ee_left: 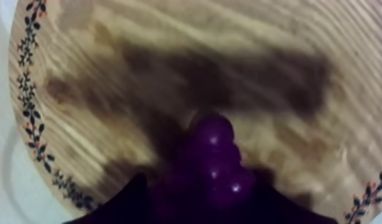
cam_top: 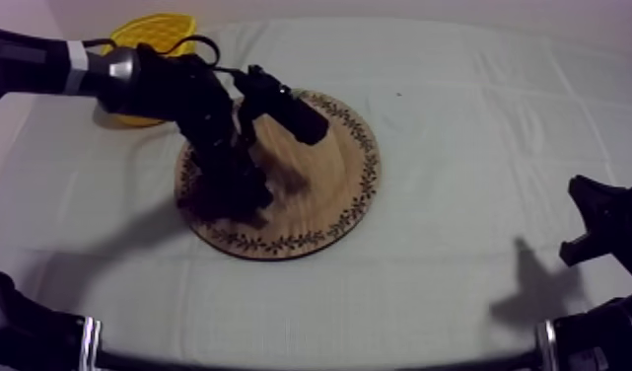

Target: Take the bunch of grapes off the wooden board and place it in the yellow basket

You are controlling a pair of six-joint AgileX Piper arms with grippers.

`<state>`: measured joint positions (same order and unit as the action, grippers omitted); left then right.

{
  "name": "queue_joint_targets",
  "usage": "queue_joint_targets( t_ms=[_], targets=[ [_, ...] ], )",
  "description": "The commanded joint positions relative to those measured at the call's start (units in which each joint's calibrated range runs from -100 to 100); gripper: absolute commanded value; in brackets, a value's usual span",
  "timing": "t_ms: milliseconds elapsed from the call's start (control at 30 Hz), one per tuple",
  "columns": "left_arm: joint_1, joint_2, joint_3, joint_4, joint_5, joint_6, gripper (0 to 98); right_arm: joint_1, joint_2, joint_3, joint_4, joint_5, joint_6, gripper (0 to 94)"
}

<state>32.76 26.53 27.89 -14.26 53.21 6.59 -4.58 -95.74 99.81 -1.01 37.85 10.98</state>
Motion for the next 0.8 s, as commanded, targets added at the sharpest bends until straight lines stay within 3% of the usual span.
queue_joint_targets(
  t_ms=[0,367,500,767],
  targets=[
    [-0.1,-1.7,0.4,0.08,0.6,-0.4,39.3,0.0,0.0,0.0,0.0,0.0,0.0,0.4],
    [-0.8,-23.2,11.4,0.32,11.2,-3.6,36.3,0.0,0.0,0.0,0.0,0.0,0.0,0.4],
    [-1.2,-33.2,16.4,-0.8,13.8,-4.7,36.0,0.0,0.0,0.0,0.0,0.0,0.0,0.4],
    [-7.2,-43.2,14.0,-3.92,5.6,-2.8,34.2,0.0,0.0,0.0,0.0,0.0,0.0,0.4]
  ],
)
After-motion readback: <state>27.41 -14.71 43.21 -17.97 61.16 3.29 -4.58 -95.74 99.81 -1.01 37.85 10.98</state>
